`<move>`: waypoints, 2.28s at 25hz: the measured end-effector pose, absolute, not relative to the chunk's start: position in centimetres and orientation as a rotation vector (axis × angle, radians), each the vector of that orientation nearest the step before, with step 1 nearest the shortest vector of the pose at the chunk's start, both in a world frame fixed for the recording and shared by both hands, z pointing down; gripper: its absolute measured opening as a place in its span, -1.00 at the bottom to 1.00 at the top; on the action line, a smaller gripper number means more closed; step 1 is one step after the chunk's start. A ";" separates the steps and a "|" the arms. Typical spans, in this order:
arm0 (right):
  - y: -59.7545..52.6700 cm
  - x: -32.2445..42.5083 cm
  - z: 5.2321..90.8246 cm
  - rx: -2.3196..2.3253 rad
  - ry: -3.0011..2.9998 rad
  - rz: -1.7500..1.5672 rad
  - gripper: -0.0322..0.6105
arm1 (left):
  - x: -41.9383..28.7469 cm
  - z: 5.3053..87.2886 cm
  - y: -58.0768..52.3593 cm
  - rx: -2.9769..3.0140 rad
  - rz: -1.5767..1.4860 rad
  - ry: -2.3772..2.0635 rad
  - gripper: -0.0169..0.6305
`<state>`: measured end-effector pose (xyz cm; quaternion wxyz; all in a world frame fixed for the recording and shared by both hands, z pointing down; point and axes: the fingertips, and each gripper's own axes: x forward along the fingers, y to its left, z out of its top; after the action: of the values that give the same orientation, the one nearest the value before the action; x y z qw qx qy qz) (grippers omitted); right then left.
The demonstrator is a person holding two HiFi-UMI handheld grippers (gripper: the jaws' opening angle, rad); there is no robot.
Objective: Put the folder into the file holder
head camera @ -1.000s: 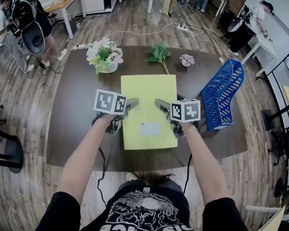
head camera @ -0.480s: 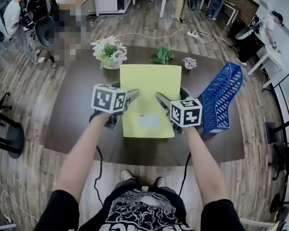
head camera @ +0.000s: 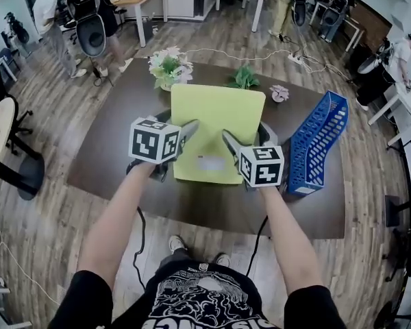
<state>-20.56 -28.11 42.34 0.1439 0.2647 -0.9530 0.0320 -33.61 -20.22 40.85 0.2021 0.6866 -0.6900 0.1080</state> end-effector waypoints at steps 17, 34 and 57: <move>-24.3 -18.5 41.0 0.578 -2.865 -0.145 0.40 | -30.3 39.5 -14.4 1.802 0.336 -2.149 0.12; -21.4 -15.8 40.1 0.303 -2.944 -0.124 0.28 | -27.6 39.5 -10.6 1.717 0.372 -2.244 0.12; -21.4 -14.9 37.7 -0.296 -2.969 -0.015 0.40 | -27.0 39.6 -9.7 1.713 0.350 -2.237 0.12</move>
<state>-14.90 -21.44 37.70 0.0787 -0.0987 -0.9920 -0.0049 -26.98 -9.69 39.62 0.1509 0.5964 -0.7789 0.1219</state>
